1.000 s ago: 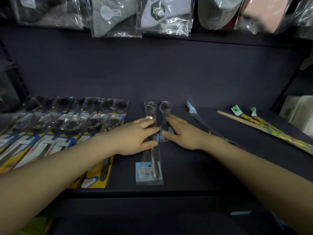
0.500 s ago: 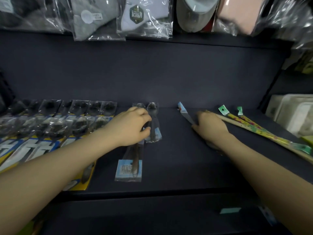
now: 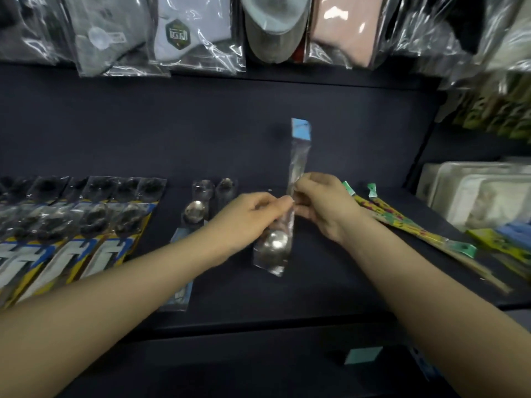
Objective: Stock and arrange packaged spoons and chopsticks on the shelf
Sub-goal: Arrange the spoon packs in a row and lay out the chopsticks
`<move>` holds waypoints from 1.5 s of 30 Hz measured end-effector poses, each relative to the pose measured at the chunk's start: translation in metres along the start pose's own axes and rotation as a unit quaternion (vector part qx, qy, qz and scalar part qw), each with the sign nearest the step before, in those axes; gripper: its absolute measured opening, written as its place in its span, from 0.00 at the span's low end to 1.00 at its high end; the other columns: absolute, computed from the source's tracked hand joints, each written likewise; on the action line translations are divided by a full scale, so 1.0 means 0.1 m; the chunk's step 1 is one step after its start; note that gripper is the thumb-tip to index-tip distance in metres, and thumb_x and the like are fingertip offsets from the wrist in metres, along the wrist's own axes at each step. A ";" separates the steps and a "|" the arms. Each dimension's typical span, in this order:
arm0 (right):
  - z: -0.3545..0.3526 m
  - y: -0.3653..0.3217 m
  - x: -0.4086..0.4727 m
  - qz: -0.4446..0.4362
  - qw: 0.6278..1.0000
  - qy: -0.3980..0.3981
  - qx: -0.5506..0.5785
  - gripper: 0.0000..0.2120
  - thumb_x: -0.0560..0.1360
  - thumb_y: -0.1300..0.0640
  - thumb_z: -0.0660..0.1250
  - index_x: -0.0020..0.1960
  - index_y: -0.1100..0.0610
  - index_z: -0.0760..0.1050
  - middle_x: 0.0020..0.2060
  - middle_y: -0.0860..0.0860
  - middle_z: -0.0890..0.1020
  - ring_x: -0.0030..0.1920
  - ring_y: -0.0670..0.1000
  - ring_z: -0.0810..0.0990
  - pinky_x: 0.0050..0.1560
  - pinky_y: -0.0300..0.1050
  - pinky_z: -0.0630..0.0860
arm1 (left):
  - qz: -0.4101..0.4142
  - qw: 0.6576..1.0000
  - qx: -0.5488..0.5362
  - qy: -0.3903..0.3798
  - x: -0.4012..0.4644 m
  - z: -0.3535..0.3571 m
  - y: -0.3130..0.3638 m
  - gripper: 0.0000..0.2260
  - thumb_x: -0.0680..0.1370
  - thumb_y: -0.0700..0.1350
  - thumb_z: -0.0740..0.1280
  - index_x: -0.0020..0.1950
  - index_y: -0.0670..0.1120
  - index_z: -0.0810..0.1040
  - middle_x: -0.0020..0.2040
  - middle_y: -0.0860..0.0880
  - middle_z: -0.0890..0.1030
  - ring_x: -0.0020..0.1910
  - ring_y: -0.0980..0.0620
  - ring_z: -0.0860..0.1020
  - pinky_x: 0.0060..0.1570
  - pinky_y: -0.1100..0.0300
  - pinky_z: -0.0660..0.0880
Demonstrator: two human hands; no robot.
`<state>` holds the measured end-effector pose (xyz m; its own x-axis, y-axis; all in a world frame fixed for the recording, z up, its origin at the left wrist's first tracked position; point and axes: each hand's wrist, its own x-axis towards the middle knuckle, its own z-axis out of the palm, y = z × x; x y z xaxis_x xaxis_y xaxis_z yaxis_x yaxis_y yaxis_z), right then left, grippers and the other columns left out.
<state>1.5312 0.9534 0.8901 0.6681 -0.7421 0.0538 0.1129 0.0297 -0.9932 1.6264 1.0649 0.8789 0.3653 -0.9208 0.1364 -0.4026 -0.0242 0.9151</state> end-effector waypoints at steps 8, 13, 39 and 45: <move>-0.26 -0.02 -0.05 -0.037 0.985 0.010 0.170 0.05 0.78 0.59 0.60 0.44 0.54 0.71 0.36 0.48 0.84 0.30 0.44 0.77 0.27 0.34 0.71 | -0.016 0.999 -0.039 -0.029 -0.11 -0.01 0.03 0.03 0.72 0.37 0.69 0.42 0.44 0.78 0.29 0.50 0.81 0.27 0.56 0.79 0.31 0.68 0.76; -0.48 -0.01 0.03 -0.022 0.988 0.050 0.146 0.08 0.78 0.59 0.61 0.42 0.54 0.77 0.32 0.47 0.79 0.28 0.41 0.76 0.28 0.32 0.71 | -0.042 0.999 -0.001 -0.033 -0.21 -0.10 -0.02 0.01 0.72 0.40 0.69 0.41 0.46 0.80 0.30 0.51 0.82 0.28 0.57 0.79 0.31 0.66 0.73; -0.68 -0.08 -0.14 -0.170 0.941 -0.259 0.138 0.09 0.57 0.56 0.79 0.28 0.51 0.78 0.42 0.46 0.82 0.45 0.46 0.79 0.44 0.38 0.73 | -0.075 0.992 -0.096 -0.019 -0.54 -0.36 0.01 0.09 0.68 0.49 0.68 0.31 0.46 0.78 0.18 0.53 0.63 0.15 0.59 0.57 0.18 0.67 0.52; -0.70 -0.15 -0.32 -0.097 0.914 -0.218 -0.328 0.14 0.60 0.65 0.56 0.30 0.54 0.79 0.59 0.51 0.77 0.63 0.47 0.73 0.59 0.33 0.68 | 0.034 0.974 0.222 0.040 -0.57 -0.64 -0.04 0.11 0.65 0.49 0.75 0.29 0.46 0.77 0.21 0.53 0.71 0.21 0.56 0.66 0.24 0.65 0.64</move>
<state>1.4568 0.9298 0.8957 0.9278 -0.3500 0.1294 -0.1098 -0.5876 -0.8016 1.6609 1.1420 0.8913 0.3812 -0.8938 0.2363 -0.7453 -0.1458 0.6506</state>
